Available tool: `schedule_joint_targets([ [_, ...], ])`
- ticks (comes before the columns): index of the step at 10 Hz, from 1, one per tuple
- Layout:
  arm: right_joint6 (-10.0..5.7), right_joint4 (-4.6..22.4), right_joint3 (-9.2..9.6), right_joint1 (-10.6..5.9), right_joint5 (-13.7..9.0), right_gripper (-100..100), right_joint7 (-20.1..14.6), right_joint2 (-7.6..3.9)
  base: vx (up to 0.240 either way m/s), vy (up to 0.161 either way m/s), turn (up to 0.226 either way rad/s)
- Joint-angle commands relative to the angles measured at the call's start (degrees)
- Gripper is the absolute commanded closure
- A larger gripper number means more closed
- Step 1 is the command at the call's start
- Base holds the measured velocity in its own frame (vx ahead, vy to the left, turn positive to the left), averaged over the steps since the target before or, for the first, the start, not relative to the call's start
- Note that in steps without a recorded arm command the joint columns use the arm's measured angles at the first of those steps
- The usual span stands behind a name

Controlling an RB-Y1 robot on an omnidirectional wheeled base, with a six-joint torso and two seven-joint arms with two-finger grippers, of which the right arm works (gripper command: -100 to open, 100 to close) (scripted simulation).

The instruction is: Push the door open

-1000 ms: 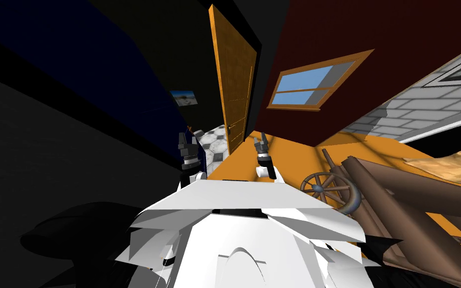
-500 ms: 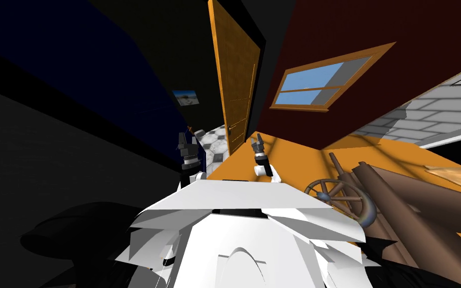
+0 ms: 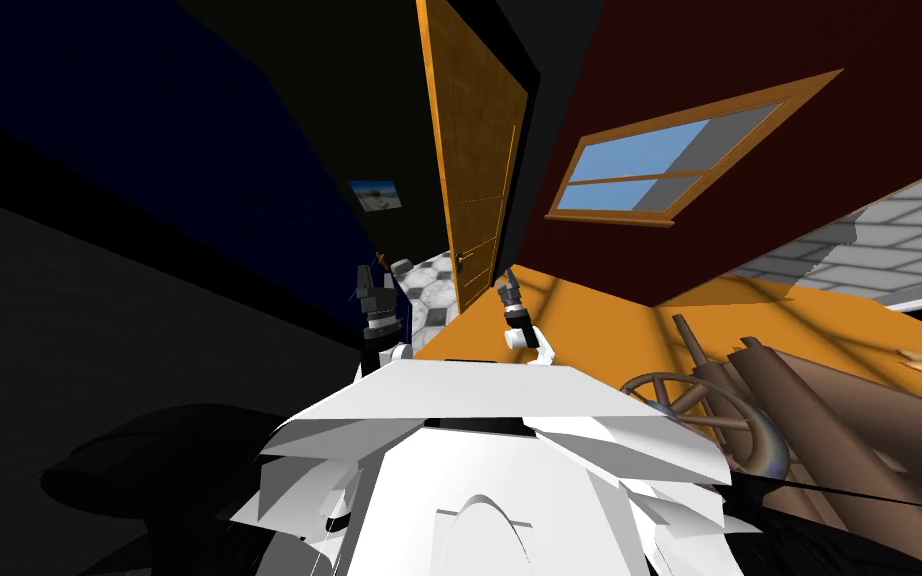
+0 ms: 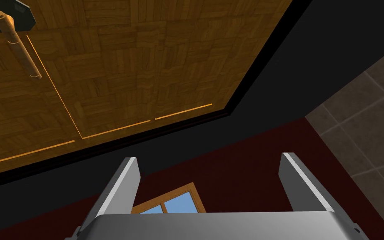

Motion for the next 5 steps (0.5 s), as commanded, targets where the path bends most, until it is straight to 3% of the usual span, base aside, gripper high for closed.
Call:
schedule_joint_targets([
  [1,-0.05,2.3,0.43,-1.22,-0.2,-100,0.0,-0.11,0.079,-0.062,0.077],
  [5,0.44,6.9,1.58,-4.02,-0.5,-100,-0.1,-0.24,0.088,-0.064,0.069],
])
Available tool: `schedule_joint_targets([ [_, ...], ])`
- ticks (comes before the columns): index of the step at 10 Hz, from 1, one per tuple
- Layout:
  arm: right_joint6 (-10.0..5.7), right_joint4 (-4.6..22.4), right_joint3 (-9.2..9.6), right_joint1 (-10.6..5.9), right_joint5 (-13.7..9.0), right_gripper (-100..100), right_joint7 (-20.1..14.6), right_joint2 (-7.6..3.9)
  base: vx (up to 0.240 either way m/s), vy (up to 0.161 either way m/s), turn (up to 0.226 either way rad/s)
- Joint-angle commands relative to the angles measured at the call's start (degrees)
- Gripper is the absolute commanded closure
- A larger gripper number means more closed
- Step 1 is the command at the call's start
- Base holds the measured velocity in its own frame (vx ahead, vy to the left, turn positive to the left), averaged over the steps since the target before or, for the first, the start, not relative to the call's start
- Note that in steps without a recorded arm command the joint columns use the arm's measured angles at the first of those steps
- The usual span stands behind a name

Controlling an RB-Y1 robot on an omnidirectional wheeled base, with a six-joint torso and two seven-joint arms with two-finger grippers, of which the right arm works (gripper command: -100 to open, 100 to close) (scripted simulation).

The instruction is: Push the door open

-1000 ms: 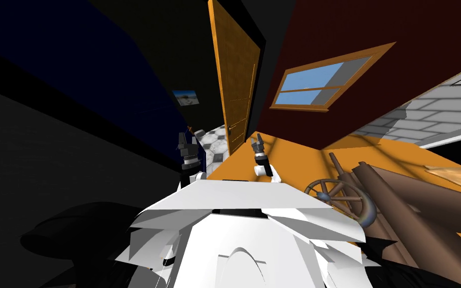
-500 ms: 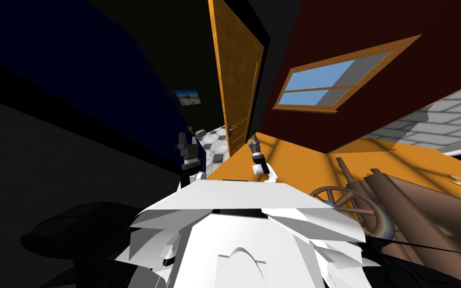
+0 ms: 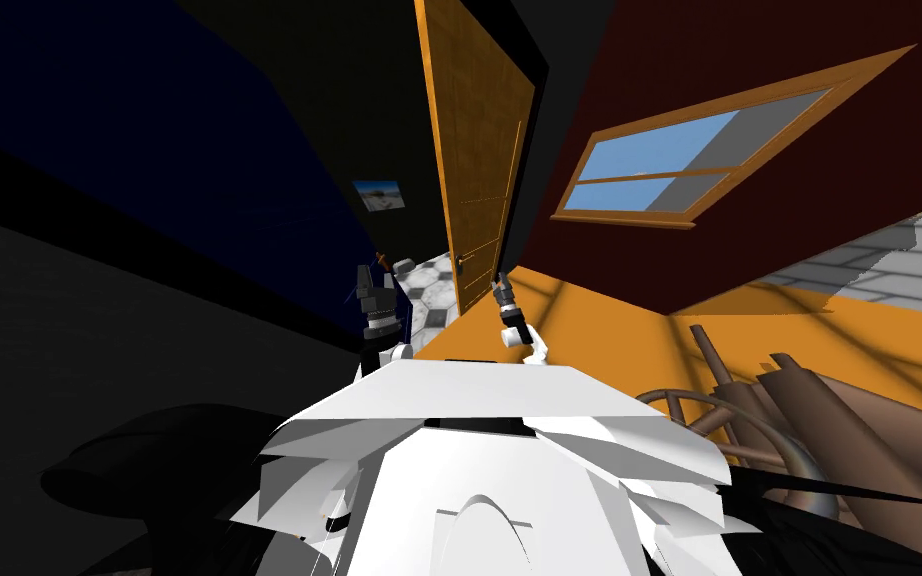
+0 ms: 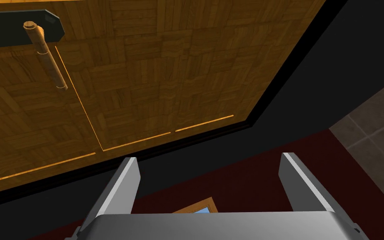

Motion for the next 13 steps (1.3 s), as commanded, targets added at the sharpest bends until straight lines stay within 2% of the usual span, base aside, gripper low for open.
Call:
schedule_joint_targets([
  [1,0.49,1.9,0.4,-1.37,-0.2,-100,-0.1,-0.11,0.089,-0.068,0.075],
  [13,1.94,15.7,3.82,-9.68,-1.3,-100,-0.3,0.28,0.081,-0.07,0.072],
])
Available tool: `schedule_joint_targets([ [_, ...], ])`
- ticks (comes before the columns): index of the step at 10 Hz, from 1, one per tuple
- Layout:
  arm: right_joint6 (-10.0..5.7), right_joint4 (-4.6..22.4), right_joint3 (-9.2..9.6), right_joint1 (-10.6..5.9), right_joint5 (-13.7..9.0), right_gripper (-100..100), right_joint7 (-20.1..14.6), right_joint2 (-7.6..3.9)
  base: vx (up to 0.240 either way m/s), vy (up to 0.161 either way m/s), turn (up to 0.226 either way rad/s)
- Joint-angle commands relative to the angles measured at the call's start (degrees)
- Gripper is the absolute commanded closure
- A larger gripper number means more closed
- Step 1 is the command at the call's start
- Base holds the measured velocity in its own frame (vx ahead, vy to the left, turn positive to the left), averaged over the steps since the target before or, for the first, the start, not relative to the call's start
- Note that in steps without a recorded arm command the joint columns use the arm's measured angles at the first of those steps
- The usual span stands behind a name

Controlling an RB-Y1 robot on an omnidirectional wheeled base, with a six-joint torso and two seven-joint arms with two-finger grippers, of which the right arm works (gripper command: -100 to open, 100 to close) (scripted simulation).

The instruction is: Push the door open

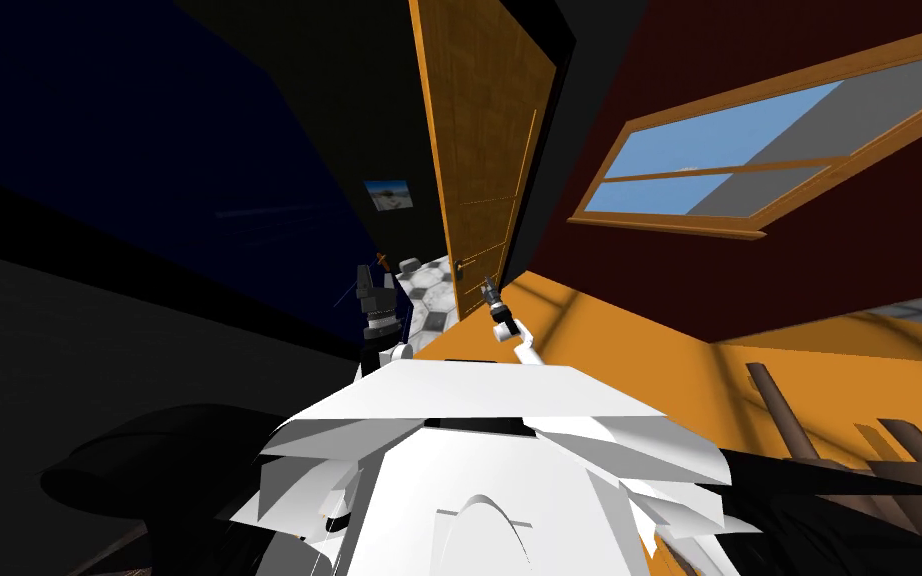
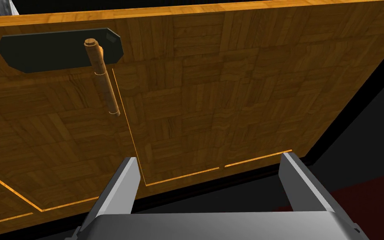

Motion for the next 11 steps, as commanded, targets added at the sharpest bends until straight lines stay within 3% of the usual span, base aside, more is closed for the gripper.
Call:
schedule_joint_targets([
  [1,0.0,1.9,0.49,-0.91,-0.2,-100,-0.1,-0.04,0.083,-0.061,0.059],
  [11,1.4,15.2,3.8,-8.96,-1.2,-100,-0.3,1.53,0.098,-0.096,0.085],
])
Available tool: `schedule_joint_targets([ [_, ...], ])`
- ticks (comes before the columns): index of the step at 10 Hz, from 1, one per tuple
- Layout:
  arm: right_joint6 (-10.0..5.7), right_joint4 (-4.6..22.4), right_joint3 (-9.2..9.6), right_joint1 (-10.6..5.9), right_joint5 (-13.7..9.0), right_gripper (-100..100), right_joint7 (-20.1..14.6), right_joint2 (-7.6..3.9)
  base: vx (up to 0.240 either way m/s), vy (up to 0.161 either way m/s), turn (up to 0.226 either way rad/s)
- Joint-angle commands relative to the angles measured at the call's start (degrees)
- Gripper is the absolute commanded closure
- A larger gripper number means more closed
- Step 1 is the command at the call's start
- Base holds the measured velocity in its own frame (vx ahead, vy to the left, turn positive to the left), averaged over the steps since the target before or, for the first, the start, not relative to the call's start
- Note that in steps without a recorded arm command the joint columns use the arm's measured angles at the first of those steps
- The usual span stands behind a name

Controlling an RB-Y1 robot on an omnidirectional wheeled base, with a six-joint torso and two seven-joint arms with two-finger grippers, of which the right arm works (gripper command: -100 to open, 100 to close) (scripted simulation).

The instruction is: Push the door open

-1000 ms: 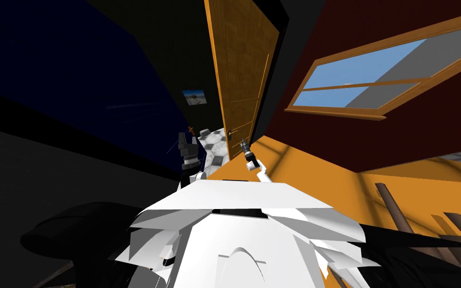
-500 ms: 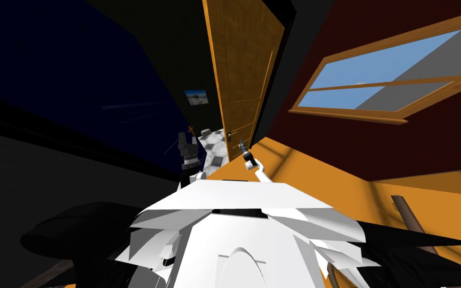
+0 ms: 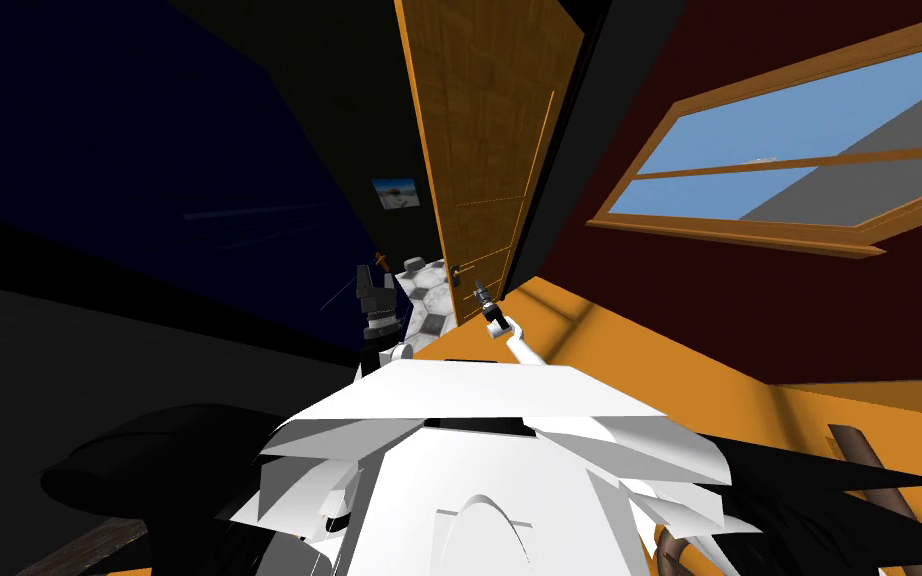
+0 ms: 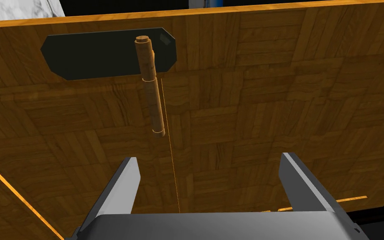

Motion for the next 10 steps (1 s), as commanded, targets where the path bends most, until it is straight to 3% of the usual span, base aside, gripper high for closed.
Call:
schedule_joint_targets([
  [1,0.12,1.6,0.42,-0.87,-0.1,-100,0.0,0.29,0.063,-0.075,0.053],
  [10,1.15,11.5,2.86,-6.82,-0.9,-100,-0.1,2.62,0.079,-0.083,0.067],
])
